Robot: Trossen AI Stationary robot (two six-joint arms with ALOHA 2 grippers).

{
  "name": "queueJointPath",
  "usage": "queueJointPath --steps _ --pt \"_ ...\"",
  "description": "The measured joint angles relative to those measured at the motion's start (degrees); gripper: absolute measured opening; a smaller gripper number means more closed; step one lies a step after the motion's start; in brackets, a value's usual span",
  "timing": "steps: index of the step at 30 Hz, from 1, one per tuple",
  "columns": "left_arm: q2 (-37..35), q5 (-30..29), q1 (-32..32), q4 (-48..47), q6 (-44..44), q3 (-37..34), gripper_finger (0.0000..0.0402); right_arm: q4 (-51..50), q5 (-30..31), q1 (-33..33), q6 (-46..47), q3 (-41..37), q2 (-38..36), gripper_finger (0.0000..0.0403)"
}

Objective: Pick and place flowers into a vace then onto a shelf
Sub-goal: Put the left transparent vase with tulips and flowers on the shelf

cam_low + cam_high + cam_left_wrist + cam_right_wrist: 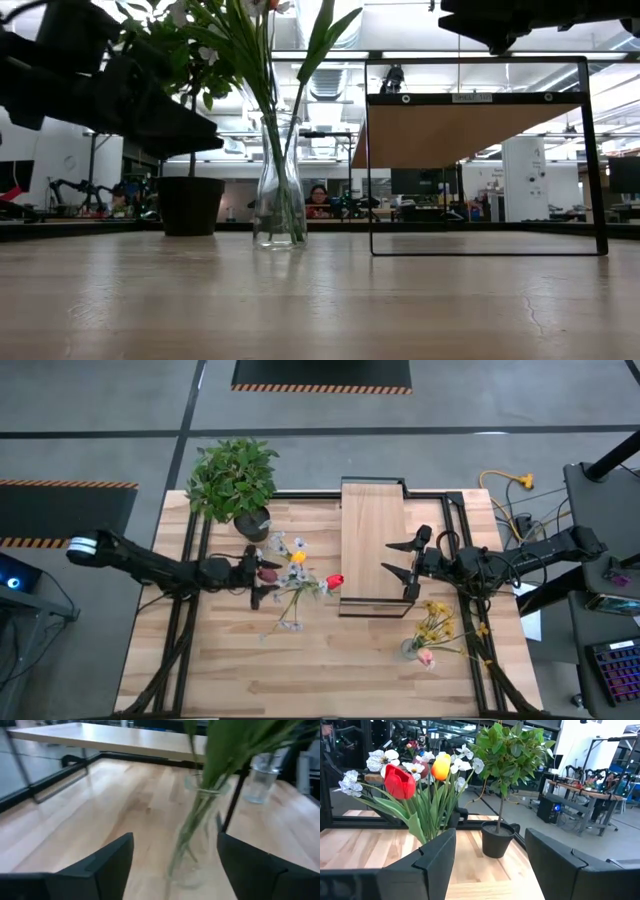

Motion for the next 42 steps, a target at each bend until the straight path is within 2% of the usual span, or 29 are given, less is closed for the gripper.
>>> queueJointPath --steps 4,12,16,20,27,42 --pt "7.8 0.7 0.0 5.0 1.0 1.9 0.0295 0.1 0.0 0.0 -0.2 0.0 0.0 0.0228" --pt "20.1 1.3 0.0 1.7 7.1 13.3 0.0300 0.2 0.0 0.0 -0.2 0.0 0.0 0.0228" --pt "21.1 1.3 -0.1 -5.3 7.4 17.2 0.0300 -0.4 0.0 0.0 -0.1 0.0 0.0 0.0228" --pt "20.6 1.3 -0.2 -6.2 7.4 18.2 0.0300 -0.5 0.0 0.0 -0.1 0.0 0.0 0.0228" --pt "20.9 1.7 -0.2 -1.5 6.7 17.4 0.0300 -0.5 0.0 0.0 -0.1 0.0 0.0 0.0228" --pt "26.9 2.8 -0.3 6.3 6.3 17.6 0.0299 -0.4 0.0 0.0 -0.1 0.0 -0.1 0.0228"
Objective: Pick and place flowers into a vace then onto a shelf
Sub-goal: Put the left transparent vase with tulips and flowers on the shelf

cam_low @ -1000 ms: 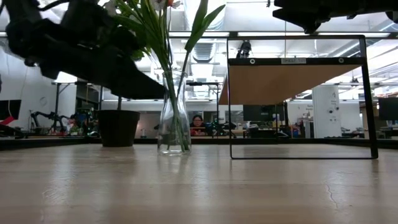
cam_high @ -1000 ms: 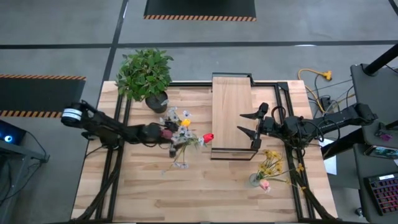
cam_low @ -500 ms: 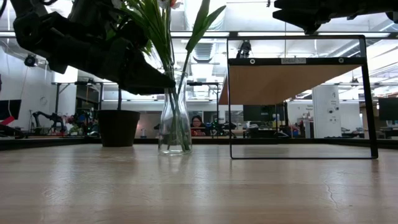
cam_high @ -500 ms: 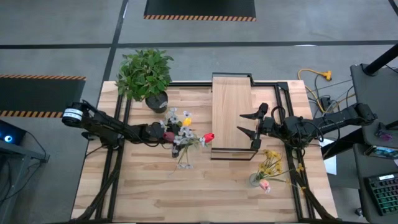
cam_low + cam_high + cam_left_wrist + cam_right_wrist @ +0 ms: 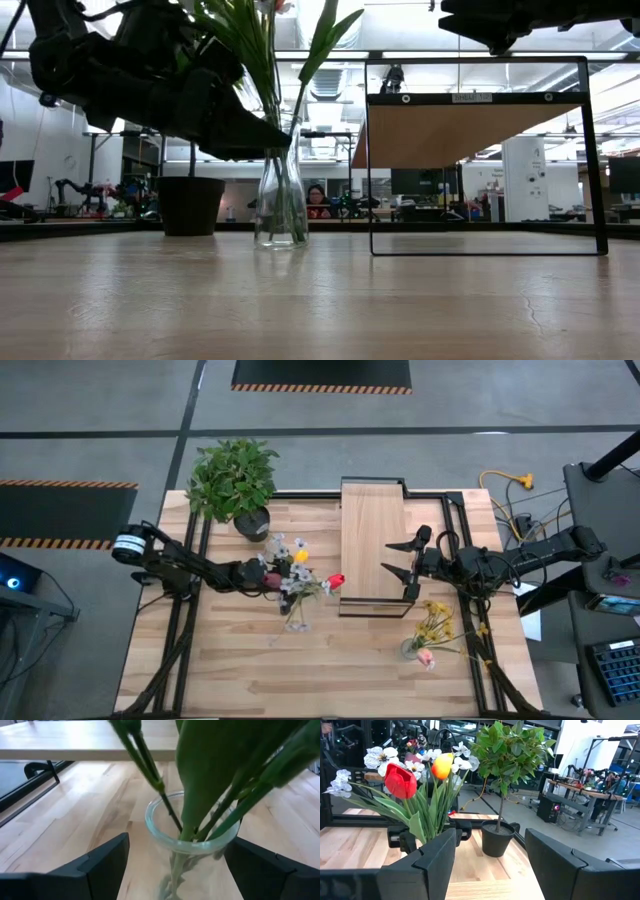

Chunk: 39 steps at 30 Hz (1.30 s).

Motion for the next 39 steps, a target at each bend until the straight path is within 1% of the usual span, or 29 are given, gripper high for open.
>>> queueJointPath --steps 3,6,12,14,19,23,26,31,34,36,39 --pt "-0.2 0.0 0.0 0.1 0.0 0.0 0.0291 0.0 0.0 0.0 0.0 0.0 0.0 0.0228" --pt "-0.3 0.0 0.0 0.4 -0.8 0.1 0.0269 0.0 0.0 0.0 0.0 0.0 0.0 0.0228" --pt "-0.3 0.0 0.0 0.4 -1.3 0.2 0.0191 0.0 0.0 0.0 0.1 0.0 0.0 0.0228" --pt "-0.3 0.0 0.0 0.4 -1.5 0.2 0.0170 0.0 0.0 0.0 0.1 0.0 0.0 0.0228" --pt "-0.3 0.0 0.0 0.4 -1.5 0.2 0.0170 0.0 0.0 0.0 0.1 0.0 0.0 0.0228" --pt "-1.0 -0.1 0.0 1.3 -4.7 0.2 0.0173 0.0 0.0 0.0 0.1 0.0 0.0 0.0228" --pt "-3.1 -0.1 0.0 3.2 -5.4 0.3 0.0175 0.0 0.0 0.0 0.1 0.0 0.0 0.0228" --pt "-6.4 -0.1 0.0 2.4 -5.4 1.8 0.0174 -0.1 0.0 0.0 0.1 0.0 0.0 0.0228" --pt "-8.8 -0.1 0.0 -2.5 -5.4 4.6 0.0174 -0.2 0.0 0.0 0.1 0.0 0.0 0.0228" --pt "-10.2 -1.0 0.0 -10.0 -5.4 7.3 0.0174 -0.3 0.0 0.0 0.1 0.0 0.0 0.0228" --pt "-11.5 -4.6 0.0 -21.4 -5.3 12.2 0.0174 -0.4 0.0 0.0 0.1 0.0 0.0 0.0228"
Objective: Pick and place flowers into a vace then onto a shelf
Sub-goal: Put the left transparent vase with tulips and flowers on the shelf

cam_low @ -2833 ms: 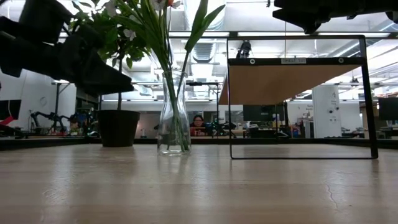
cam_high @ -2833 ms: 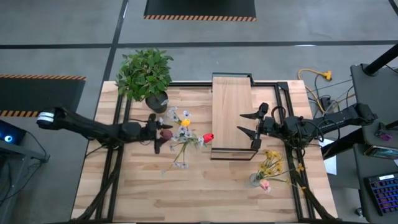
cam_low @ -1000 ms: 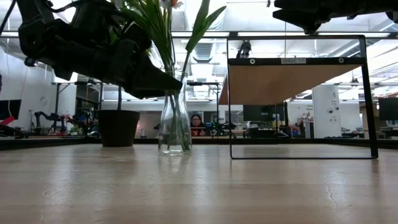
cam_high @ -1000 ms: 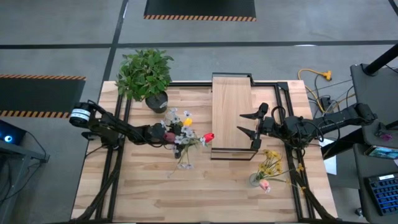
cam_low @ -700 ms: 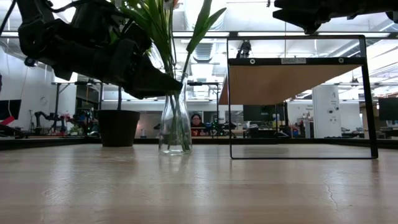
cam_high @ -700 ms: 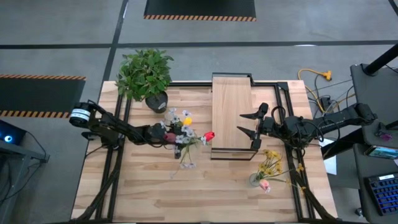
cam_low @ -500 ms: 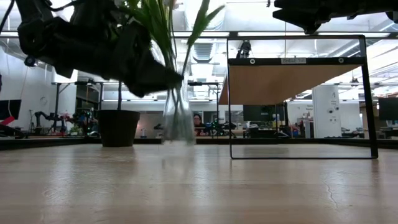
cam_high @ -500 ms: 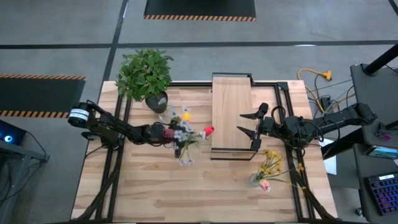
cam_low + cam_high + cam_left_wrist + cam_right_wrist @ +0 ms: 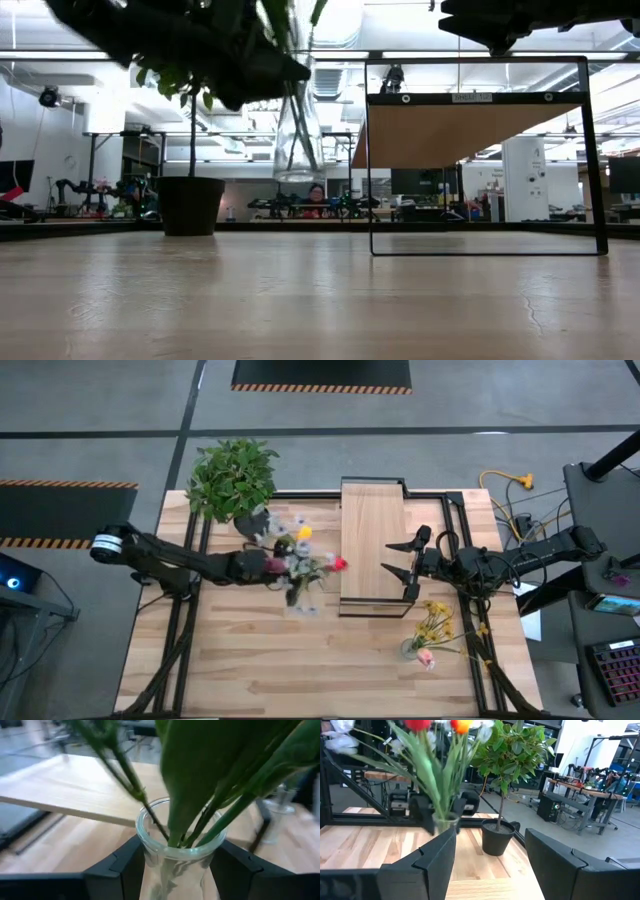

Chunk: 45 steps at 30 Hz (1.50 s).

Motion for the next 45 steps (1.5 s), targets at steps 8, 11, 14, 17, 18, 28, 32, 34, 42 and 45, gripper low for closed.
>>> queueJointPath --steps 8,11,14,17,18,28,32,34,42,45 --pt "-0.3 -3.2 0.0 -15.0 3.4 12.7 0.0173 -0.1 0.0 0.0 0.7 0.0 0.0 0.0228" --pt "-0.3 -3.5 0.0 -17.7 5.3 16.9 0.0173 0.0 0.0 0.0 1.5 0.0 0.0 0.0228" --pt "-0.3 -3.6 0.2 -18.5 6.9 20.0 0.0173 0.0 0.1 0.0 1.5 0.0 0.0 0.0228" --pt "0.5 -3.6 1.2 -18.4 6.9 22.6 0.0173 -0.1 0.2 0.0 1.4 0.0 -0.3 0.0228" --pt "1.1 -3.7 1.6 -18.4 6.9 23.5 0.0173 0.0 0.2 0.0 1.5 0.0 -0.4 0.0228" --pt "10.6 -3.4 7.8 -20.2 6.6 35.3 0.0173 -0.5 0.2 0.0 0.6 0.0 -2.5 0.0228" --pt "17.1 -3.3 10.7 -24.6 6.0 42.7 0.0173 -1.0 0.2 0.0 0.0 0.0 -2.7 0.0228" --pt "20.4 -3.1 11.7 -26.9 5.7 47.1 0.0173 -1.3 0.2 0.0 -0.1 0.0 -2.8 0.0228" --pt "32.1 -2.6 14.4 -36.7 3.7 64.8 0.0173 -1.5 0.2 0.0 1.6 0.0 -3.0 0.0228" --pt "34.8 -2.7 15.2 -38.7 2.5 69.1 0.0173 -1.8 0.2 0.0 2.3 0.0 -3.1 0.0228"
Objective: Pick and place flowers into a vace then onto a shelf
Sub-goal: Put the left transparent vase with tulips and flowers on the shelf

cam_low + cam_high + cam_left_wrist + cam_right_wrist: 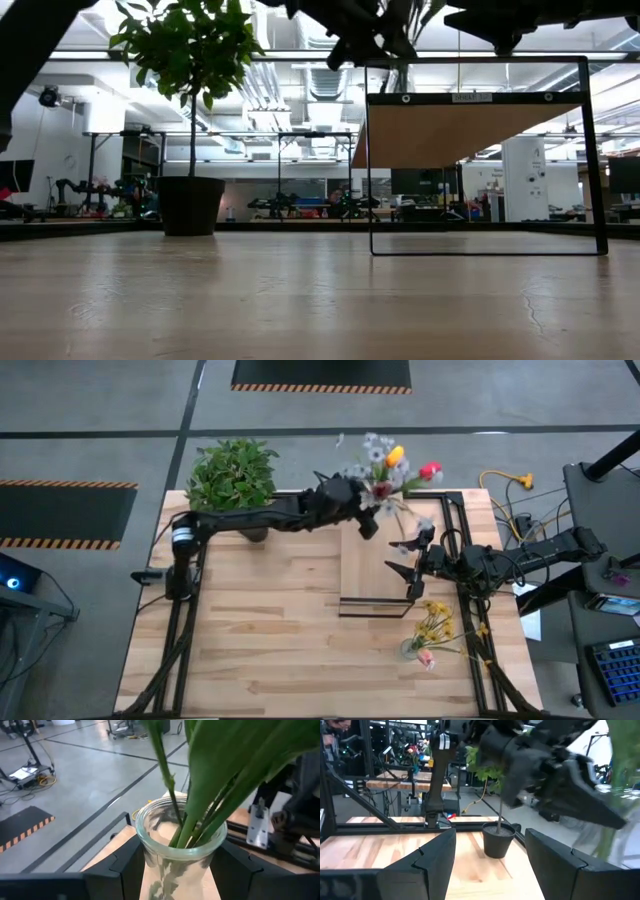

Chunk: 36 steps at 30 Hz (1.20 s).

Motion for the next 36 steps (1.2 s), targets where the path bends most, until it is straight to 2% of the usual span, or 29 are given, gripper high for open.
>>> queueJointPath --steps 4,10,14,21,30,36 --pt "1.4 0.0 1.3 -0.1 -1.0 1.5 0.0173 -0.9 0.0 0.0 0.1 0.0 -0.5 0.0228" --pt "1.4 -0.1 2.8 1.5 -4.8 -1.3 0.0173 -2.0 0.0 0.0 0.2 0.0 -1.7 0.0228" --pt "1.4 -0.2 2.9 6.8 -5.0 -4.3 0.0173 -2.3 0.0 0.0 0.1 0.0 -2.6 0.0228" --pt "1.2 0.0 2.9 7.7 -5.0 -5.8 0.0174 -2.7 0.0 0.0 0.1 0.0 -2.6 0.0228" --pt "1.2 0.1 3.0 7.3 -4.0 -6.6 0.0215 -2.7 0.0 0.0 0.0 0.0 -2.5 0.0228" --pt "0.8 8.1 3.0 6.6 -1.8 -6.4 0.0249 -3.2 0.0 0.0 0.0 0.0 -2.5 0.0228"
